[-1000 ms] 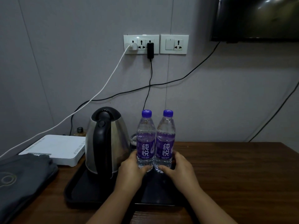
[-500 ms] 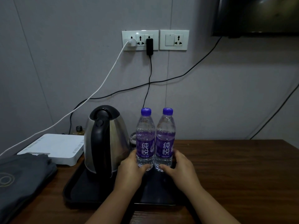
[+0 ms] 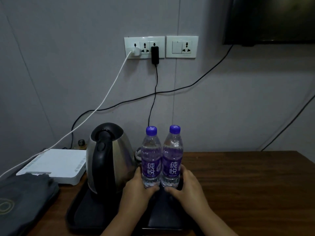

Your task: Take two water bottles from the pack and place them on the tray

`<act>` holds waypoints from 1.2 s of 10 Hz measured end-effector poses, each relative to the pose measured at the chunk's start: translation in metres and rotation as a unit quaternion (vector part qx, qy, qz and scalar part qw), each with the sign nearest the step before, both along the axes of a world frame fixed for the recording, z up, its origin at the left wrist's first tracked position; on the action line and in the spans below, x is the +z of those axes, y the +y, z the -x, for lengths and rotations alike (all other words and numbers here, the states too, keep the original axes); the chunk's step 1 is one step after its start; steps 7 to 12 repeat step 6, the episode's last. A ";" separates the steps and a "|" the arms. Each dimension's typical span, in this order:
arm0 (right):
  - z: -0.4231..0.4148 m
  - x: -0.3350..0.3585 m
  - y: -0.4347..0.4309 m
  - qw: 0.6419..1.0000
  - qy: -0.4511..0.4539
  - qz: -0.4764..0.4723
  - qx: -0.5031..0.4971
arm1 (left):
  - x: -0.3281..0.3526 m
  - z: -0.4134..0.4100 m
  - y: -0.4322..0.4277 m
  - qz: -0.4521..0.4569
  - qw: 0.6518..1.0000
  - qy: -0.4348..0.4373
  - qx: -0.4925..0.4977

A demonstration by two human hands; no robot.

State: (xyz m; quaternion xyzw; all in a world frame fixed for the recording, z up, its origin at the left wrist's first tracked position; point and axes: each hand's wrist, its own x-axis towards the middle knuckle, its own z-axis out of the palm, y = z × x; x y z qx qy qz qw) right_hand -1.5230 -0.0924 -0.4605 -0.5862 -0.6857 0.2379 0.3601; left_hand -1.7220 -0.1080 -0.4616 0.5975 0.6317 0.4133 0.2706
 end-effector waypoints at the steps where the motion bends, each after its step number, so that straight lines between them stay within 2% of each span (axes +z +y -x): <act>1: -0.004 0.024 -0.009 0.997 0.010 0.074 0.011 | 0.030 -0.002 -0.010 0.060 0.997 0.051 0.006; 3: -0.015 0.117 -0.048 0.963 -0.135 0.228 0.049 | 0.133 -0.010 -0.054 0.159 0.976 0.147 -0.025; 4: -0.017 0.179 -0.068 0.941 -0.197 0.269 0.060 | 0.201 -0.013 -0.080 0.180 0.962 0.200 -0.054; 5: -0.017 0.262 -0.079 0.933 -0.225 0.273 0.063 | 0.283 -0.011 -0.094 0.164 0.949 0.253 -0.090; 6: -0.013 0.358 -0.084 0.942 -0.232 0.238 0.050 | 0.375 -0.007 -0.100 0.136 0.948 0.273 -0.089; 12: -0.013 0.358 -0.084 0.942 -0.232 0.238 0.050 | 0.375 -0.007 -0.100 0.136 0.948 0.273 -0.089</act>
